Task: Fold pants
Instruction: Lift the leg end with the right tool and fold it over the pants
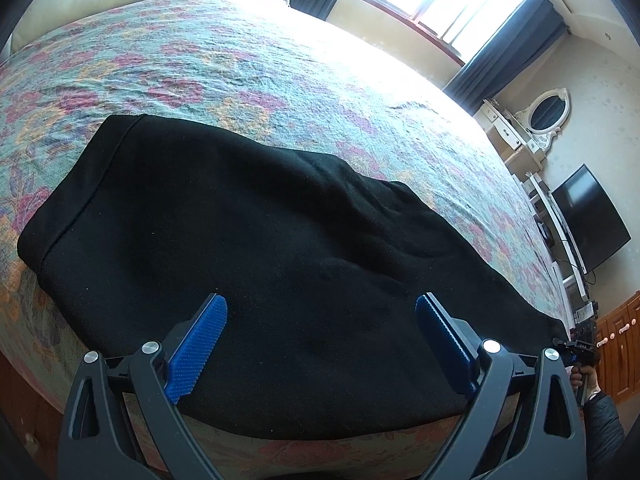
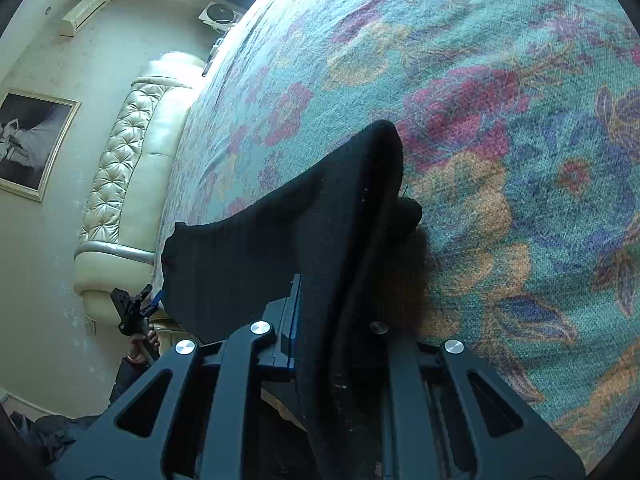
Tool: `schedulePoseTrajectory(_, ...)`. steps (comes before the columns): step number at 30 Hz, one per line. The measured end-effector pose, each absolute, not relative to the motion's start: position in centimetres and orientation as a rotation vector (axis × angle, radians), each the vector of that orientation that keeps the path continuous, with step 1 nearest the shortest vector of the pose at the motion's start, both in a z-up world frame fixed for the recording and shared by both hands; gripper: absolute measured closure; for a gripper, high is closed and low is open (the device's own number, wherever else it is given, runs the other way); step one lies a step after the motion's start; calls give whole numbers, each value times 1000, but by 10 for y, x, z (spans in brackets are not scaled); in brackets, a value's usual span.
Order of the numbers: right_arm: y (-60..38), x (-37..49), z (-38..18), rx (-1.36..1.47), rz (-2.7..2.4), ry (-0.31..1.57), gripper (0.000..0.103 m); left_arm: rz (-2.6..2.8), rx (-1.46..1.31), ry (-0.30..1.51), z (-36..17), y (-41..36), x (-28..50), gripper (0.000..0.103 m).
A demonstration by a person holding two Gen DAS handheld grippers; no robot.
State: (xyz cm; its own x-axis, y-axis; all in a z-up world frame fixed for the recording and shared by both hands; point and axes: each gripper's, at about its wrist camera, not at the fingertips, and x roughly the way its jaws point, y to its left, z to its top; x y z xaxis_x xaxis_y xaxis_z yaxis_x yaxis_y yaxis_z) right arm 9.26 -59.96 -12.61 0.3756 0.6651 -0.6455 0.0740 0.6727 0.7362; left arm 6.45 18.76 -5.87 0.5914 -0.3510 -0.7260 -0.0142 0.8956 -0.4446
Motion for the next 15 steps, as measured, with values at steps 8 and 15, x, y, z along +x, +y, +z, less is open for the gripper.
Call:
schedulePoseTrajectory(8, -557, 92, -37, 648, 350, 1092, 89, -216, -468, 908, -62, 199, 61, 9)
schedulePoseTrajectory(15, -477, 108, 52, 511, 317, 1089, 89, -244, -469, 892, -57, 212, 56, 9)
